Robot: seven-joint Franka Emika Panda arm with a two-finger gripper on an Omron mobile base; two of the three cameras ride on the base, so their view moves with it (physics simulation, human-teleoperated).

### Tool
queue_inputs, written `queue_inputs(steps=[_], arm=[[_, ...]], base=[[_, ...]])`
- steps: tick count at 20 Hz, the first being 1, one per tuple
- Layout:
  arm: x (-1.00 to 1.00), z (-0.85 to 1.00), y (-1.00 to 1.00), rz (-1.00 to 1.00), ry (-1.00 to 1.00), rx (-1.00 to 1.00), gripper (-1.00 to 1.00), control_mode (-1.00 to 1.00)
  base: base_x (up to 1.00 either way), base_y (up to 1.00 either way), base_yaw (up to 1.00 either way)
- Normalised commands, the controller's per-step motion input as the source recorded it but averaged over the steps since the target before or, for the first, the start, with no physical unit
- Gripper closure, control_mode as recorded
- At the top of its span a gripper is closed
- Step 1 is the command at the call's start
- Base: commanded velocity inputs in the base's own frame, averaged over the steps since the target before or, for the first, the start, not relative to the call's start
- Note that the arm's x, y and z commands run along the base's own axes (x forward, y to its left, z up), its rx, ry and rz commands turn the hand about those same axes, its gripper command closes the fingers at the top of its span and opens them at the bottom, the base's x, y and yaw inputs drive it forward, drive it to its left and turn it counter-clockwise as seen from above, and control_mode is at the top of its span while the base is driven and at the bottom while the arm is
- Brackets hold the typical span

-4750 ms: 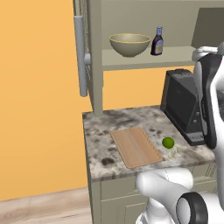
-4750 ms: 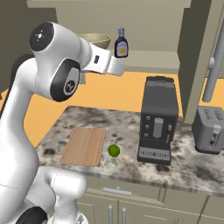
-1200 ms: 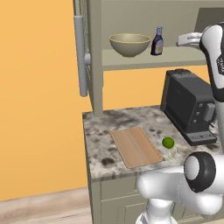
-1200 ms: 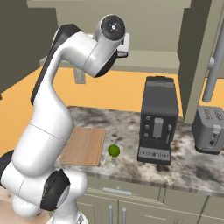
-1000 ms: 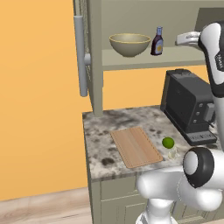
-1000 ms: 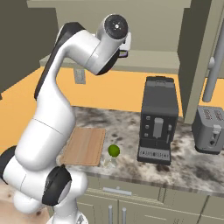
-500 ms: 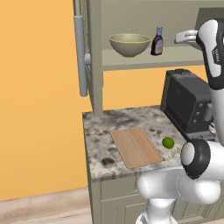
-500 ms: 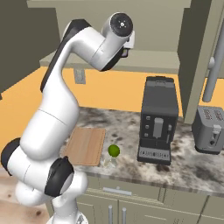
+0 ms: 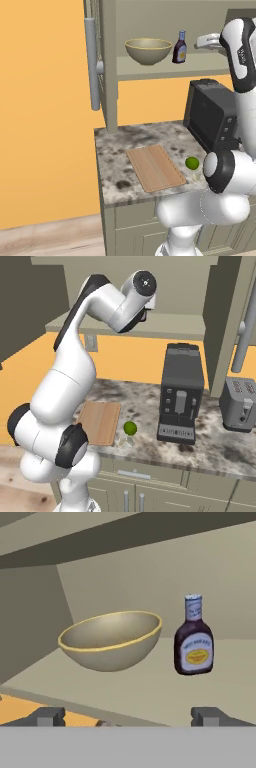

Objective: Open the cabinet. Place the bowl and condiment on the counter. Then place the lime and garlic on the cutting board.

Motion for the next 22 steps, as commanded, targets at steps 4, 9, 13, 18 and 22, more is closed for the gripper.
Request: queue_inputs(steps=[4,9,13,18,22], arm=[[0.30,0.00,-0.01,0.03,0.00,0.00,-1.00,-1.00],[0.28,0.00,-0.01,0.02,0.00,0.00,-1.00,-1.00],[0.25,0.00,-0.05,0.02,0.00,0.00,-1.00,-1.00],[0.30,0.00,-0.06,0.01,0.00,0.00,-1.00,-1.00],[0.25,0.00,-0.02,0.01,0.00,0.00,-1.00,-1.00]], base=[[0.00,0.00,0.00],[0.00,0.00,0.00],[0.00,0.00,0.00],[0.00,0.00,0.00],[0.00,0.00,0.00]])
